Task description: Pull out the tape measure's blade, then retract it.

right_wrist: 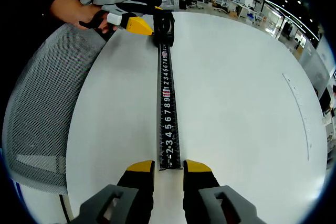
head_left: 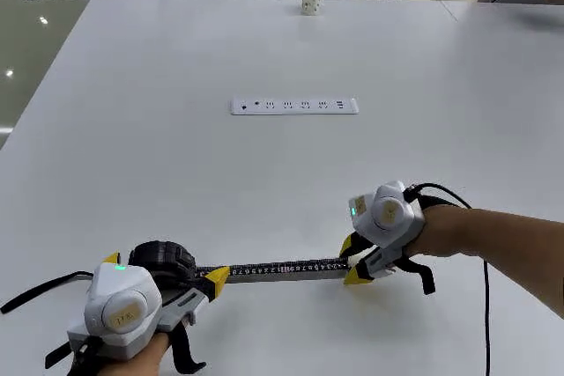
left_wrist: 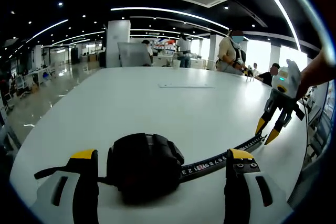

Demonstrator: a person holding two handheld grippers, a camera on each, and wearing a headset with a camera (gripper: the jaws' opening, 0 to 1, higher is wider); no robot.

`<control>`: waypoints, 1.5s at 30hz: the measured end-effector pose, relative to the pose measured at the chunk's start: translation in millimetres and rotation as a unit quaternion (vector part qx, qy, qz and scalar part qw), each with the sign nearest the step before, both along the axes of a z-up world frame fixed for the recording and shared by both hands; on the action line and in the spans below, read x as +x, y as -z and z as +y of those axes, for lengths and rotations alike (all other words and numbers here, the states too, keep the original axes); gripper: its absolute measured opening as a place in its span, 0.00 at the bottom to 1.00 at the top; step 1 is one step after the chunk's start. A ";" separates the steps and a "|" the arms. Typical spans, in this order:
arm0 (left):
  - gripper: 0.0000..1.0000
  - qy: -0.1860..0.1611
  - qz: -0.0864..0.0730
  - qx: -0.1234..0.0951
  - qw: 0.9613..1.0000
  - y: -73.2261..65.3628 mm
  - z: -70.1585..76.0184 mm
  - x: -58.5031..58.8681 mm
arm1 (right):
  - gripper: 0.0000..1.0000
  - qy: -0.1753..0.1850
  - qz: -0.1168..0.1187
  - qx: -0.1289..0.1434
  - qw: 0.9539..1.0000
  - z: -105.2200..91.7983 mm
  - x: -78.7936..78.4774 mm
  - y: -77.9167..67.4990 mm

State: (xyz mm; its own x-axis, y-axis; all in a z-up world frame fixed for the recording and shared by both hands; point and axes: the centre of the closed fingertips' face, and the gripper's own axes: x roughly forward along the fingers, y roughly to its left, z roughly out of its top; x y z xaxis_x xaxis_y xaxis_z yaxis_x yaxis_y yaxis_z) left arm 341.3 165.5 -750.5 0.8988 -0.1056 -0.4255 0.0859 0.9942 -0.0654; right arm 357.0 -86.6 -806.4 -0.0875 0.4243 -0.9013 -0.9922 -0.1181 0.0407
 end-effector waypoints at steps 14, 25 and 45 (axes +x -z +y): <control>0.99 -0.020 -0.005 0.006 1.000 -0.1 7.0 8.7 | 0.11 0.016 -0.008 -0.009 1.000 0.1 -0.8 1.3; 0.84 -0.033 0.011 -0.003 0.999 9.9 9.6 18.6 | 0.09 0.025 0.001 -0.024 0.999 0.0 1.5 2.6; 0.65 -0.046 0.066 -0.005 0.997 23.5 19.4 16.3 | 0.09 0.044 0.018 -0.030 0.998 -0.3 2.8 2.5</control>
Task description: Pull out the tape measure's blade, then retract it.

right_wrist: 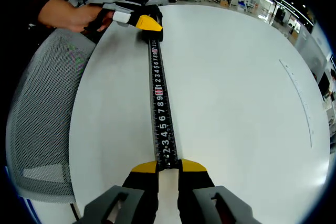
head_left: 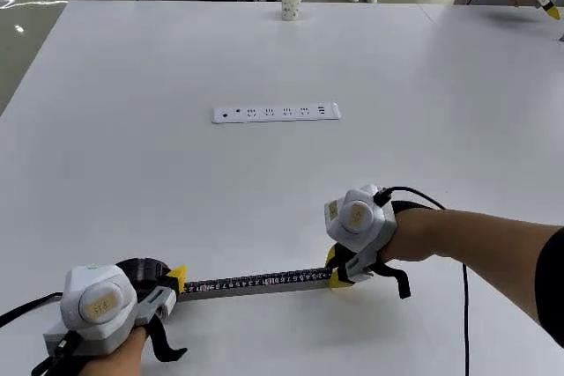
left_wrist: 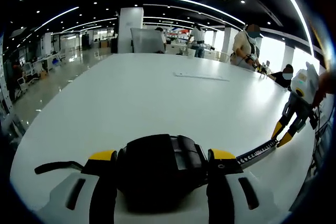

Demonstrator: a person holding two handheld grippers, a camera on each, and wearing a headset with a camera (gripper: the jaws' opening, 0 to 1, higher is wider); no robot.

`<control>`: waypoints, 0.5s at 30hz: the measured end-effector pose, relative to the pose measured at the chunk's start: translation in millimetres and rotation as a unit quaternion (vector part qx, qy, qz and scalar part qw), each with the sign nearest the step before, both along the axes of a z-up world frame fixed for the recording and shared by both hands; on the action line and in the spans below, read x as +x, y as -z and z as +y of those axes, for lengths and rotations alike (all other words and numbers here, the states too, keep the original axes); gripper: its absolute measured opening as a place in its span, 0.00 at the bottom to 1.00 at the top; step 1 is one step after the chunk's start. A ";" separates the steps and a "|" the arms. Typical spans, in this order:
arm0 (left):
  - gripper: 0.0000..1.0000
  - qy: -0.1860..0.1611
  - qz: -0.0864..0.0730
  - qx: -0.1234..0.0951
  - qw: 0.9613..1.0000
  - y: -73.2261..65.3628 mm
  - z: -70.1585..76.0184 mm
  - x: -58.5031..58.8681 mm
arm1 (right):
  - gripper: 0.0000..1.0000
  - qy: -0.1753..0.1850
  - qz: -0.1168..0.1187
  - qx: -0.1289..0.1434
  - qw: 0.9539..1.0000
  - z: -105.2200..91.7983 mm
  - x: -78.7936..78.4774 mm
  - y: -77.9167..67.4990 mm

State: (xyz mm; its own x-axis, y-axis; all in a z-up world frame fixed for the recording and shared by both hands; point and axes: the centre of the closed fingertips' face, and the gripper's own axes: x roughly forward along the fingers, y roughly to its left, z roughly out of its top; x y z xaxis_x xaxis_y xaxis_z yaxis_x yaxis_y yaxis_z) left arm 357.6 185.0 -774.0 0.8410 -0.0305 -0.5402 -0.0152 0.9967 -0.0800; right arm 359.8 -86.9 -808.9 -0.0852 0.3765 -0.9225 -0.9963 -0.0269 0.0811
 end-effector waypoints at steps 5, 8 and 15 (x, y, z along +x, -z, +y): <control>0.64 0.006 0.011 0.015 1.000 1.9 0.9 -0.6 | 0.09 0.001 -0.003 0.005 1.000 1.6 -1.7 -0.4; 0.64 0.007 0.015 0.013 1.000 2.3 2.8 0.1 | 0.09 0.005 -0.001 0.002 1.000 2.2 -1.3 -0.4; 0.64 0.009 0.017 0.012 1.000 2.4 3.0 -1.0 | 0.09 -0.004 -0.005 -0.002 1.000 3.7 -1.9 0.4</control>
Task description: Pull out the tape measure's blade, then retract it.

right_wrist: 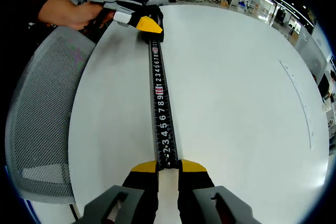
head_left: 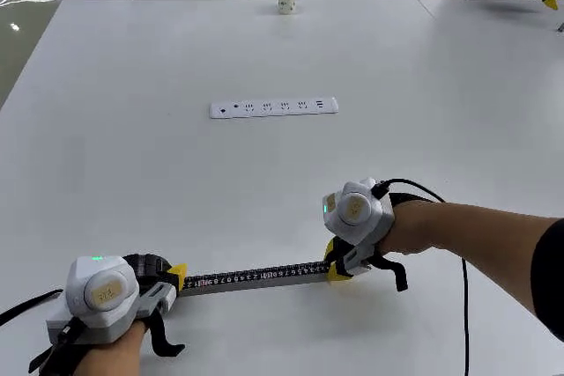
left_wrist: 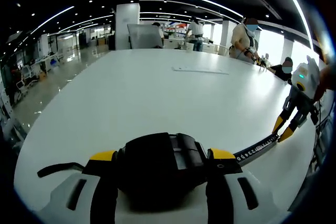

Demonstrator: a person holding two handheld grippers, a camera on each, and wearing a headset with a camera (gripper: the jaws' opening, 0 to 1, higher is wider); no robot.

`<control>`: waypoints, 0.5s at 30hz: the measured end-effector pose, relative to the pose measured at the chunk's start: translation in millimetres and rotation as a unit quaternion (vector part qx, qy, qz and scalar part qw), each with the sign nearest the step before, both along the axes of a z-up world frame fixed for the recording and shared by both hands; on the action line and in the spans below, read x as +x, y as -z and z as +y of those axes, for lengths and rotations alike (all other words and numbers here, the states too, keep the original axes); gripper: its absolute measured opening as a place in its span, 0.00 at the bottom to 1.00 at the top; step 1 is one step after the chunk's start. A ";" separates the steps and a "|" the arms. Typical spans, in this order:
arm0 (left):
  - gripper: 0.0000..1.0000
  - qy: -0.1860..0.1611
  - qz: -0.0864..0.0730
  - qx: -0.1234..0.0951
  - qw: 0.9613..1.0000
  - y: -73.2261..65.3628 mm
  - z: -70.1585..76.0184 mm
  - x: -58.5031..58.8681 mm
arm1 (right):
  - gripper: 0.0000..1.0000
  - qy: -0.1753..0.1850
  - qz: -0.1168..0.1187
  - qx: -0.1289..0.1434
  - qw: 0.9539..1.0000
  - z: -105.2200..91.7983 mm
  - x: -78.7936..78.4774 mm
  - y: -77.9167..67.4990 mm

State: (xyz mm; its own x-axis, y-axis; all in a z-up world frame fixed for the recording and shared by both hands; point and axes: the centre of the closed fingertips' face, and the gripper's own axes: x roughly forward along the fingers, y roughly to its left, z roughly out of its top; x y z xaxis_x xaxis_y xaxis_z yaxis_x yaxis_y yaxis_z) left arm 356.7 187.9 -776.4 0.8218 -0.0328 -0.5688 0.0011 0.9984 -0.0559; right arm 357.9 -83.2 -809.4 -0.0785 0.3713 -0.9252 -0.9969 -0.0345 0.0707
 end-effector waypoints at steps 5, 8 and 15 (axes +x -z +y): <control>0.64 0.004 0.004 0.000 1.000 0.4 -0.6 -1.6 | 0.10 0.004 0.003 -0.003 1.000 2.0 1.1 -0.1; 0.64 0.005 0.006 -0.002 1.000 1.0 -0.9 -3.5 | 0.10 0.005 0.008 -0.002 1.000 2.9 0.2 -1.1; 0.64 0.005 0.011 -0.004 1.000 0.5 0.9 0.1 | 0.10 0.008 0.006 -0.004 1.000 4.8 -0.3 -0.5</control>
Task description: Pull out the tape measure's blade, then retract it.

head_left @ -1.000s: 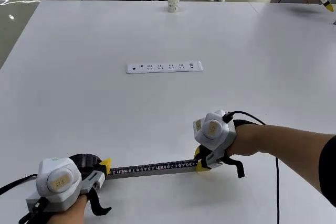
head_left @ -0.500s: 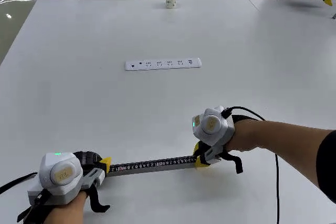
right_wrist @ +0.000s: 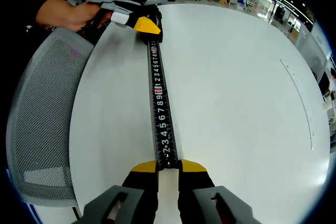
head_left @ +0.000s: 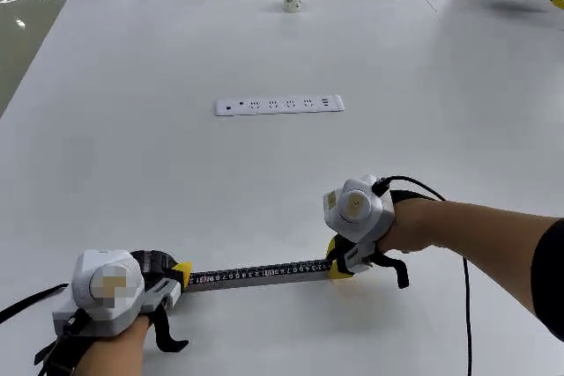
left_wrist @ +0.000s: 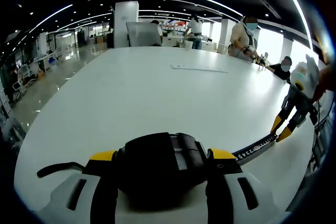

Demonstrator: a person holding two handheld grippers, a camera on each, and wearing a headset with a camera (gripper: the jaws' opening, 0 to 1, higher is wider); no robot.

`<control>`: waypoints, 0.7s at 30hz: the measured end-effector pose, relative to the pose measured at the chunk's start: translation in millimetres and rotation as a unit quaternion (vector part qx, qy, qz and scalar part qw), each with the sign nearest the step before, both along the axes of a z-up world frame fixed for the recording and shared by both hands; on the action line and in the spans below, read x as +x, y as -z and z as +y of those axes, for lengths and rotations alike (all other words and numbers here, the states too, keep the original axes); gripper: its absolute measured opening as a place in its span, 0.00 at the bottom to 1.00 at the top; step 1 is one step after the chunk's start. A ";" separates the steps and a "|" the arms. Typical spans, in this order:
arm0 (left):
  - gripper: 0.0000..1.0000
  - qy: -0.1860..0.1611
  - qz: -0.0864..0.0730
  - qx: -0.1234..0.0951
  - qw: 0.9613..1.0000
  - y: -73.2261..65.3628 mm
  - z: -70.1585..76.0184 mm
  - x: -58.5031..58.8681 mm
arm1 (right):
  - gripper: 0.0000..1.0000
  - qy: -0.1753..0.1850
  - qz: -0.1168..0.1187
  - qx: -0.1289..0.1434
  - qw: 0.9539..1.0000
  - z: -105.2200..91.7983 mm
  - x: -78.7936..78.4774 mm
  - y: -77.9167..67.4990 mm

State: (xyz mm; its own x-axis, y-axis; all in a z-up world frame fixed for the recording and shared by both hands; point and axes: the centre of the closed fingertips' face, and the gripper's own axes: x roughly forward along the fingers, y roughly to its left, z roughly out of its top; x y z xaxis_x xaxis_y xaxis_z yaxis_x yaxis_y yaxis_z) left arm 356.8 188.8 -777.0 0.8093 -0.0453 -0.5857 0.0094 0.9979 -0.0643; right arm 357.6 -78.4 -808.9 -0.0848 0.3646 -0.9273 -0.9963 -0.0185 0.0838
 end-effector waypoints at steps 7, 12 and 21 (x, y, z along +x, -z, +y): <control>0.63 0.006 0.011 -0.003 1.000 0.8 -2.1 -2.2 | 0.10 -0.002 -0.005 0.000 1.000 1.5 -0.4 -0.2; 0.64 0.005 0.006 0.001 1.000 0.4 -1.9 -1.5 | 0.10 -0.005 -0.007 -0.003 1.000 3.5 -0.4 0.4; 0.63 0.006 0.007 -0.006 1.000 -0.5 -1.6 -2.2 | 0.11 0.000 -0.017 -0.005 1.000 5.9 -0.7 -0.1</control>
